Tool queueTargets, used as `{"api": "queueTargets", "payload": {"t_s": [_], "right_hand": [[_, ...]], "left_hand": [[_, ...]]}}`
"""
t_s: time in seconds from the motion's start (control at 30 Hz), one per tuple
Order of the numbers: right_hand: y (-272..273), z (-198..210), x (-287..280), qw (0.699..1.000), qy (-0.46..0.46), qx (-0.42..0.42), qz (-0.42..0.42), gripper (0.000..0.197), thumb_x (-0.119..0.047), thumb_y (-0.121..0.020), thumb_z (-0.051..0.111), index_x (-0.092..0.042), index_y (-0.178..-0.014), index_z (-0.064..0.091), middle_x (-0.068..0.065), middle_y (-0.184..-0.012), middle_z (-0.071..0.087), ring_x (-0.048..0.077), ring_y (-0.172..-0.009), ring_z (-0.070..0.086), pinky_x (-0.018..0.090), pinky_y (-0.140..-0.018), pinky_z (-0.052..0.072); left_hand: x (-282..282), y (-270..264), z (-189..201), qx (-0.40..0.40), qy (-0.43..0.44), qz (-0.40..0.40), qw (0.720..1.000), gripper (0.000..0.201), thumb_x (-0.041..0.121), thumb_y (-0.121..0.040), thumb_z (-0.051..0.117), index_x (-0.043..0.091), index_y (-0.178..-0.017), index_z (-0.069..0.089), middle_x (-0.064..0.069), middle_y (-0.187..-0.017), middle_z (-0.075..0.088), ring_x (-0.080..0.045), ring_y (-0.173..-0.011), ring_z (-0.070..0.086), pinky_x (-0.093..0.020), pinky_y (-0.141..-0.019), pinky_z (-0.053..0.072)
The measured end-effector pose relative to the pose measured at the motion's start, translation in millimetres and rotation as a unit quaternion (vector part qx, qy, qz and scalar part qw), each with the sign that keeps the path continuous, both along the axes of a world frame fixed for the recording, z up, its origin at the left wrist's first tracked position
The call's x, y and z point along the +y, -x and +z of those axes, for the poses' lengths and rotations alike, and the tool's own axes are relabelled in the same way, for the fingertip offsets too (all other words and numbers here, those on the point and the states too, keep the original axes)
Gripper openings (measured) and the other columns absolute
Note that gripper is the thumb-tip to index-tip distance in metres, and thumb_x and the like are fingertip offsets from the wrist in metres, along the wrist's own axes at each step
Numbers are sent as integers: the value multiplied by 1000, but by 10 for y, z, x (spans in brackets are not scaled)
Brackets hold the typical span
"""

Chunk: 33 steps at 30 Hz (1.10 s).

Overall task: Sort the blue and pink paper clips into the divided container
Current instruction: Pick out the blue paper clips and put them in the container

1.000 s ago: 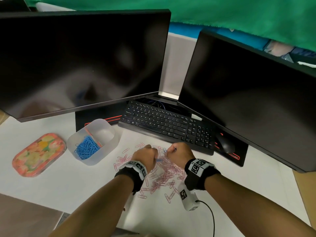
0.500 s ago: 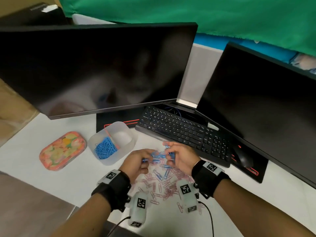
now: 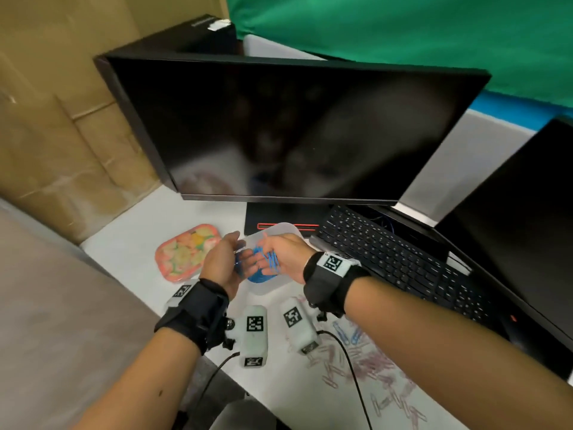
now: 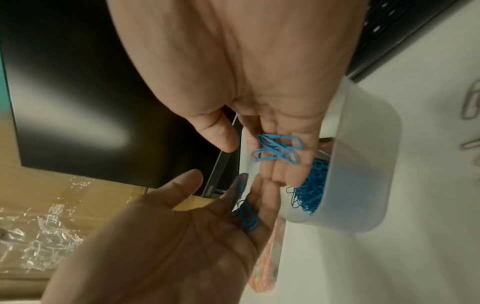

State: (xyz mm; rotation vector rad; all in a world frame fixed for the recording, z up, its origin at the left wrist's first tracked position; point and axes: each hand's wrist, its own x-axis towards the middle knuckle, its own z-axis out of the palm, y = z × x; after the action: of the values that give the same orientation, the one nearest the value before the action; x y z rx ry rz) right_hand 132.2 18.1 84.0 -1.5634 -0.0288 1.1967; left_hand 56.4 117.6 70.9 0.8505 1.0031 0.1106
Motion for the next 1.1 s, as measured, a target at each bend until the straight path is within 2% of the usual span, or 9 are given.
{"api": "queueTargets", "payload": {"t_s": [0.17, 0.3, 0.4, 0.5, 0.63, 0.7, 0.83, 1.0, 1.1], "right_hand": [[-59, -62, 161, 996, 54, -72, -11, 12, -14, -79, 52, -15, -67, 53, 13, -79, 54, 23, -75, 55, 33, -80, 48], [-133, -84, 46, 993, 57, -106, -10, 22, -19, -82, 52, -7, -95, 65, 21, -99, 65, 31, -96, 64, 47, -97, 51], [-208, -83, -248, 993, 33, -103, -47, 27, -12, -93, 50, 2, -114, 61, 15, -92, 63, 25, -88, 60, 39, -91, 51], [-271, -156, -713, 988, 62, -116, -75, 26, -12, -95, 51, 5, -112, 61, 9, -84, 62, 18, -72, 59, 28, -72, 52], [-248, -392, -1395, 950, 194, -245, -5, 16, -8, -92, 53, -10, -93, 68, 0, -80, 65, 11, -67, 58, 16, -57, 45], [-151, -523, -1633, 916, 253, -307, 54, 14, -9, -86, 57, -15, -84, 69, -6, -76, 66, 9, -70, 59, 10, -54, 42], [63, -732, -1867, 894, 297, -329, 75, 21, -5, -80, 53, -19, -74, 67, -3, -76, 68, 16, -73, 64, 26, -67, 54], [179, -826, -2078, 838, 317, -395, 205, 26, -8, -85, 49, -23, -98, 66, 0, -103, 60, 23, -95, 59, 30, -80, 49], [194, -874, -2156, 810, 299, -427, 269, 25, -15, -87, 52, -25, -106, 65, 1, -103, 55, 22, -99, 55, 33, -80, 49]], "left_hand": [[68, -62, -14, 27, -55, -22, 998, 23, 31, -93, 51, 9, -95, 53, -7, -75, 43, -21, -66, 43, -32, -64, 40], [36, -91, -21, 38, -99, -46, 993, 21, 31, -93, 51, 13, -100, 59, -7, -91, 45, -23, -84, 46, -33, -74, 42], [-80, -122, 1, 28, -163, -98, 981, 21, 20, -94, 50, 14, -110, 63, -7, -102, 58, -22, -95, 57, -29, -75, 50], [-296, -144, -8, -7, -231, -177, 957, 16, 6, -90, 53, 8, -96, 67, -7, -85, 65, -14, -67, 62, -23, -57, 50], [-624, -115, -214, -45, -382, -361, 850, 27, 2, -85, 54, 24, -73, 66, 8, -72, 67, -3, -61, 58, -14, -61, 46], [-785, -100, -349, -37, -443, -435, 784, 20, 7, -82, 57, 23, -76, 68, 10, -75, 68, -1, -67, 59, -12, -68, 46], [-1114, -65, -592, -22, -525, -565, 636, 24, 14, -84, 51, 25, -96, 69, 6, -99, 67, -13, -87, 62, -22, -78, 49], [-1433, -106, -734, -31, -591, -662, 459, 30, 14, -88, 50, 23, -113, 64, -2, -120, 56, -24, -105, 59, -33, -87, 48], [-1523, -145, -751, -2, -611, -681, 404, 29, 9, -88, 48, 18, -112, 61, -7, -117, 54, -28, -106, 58, -37, -84, 49]]}}
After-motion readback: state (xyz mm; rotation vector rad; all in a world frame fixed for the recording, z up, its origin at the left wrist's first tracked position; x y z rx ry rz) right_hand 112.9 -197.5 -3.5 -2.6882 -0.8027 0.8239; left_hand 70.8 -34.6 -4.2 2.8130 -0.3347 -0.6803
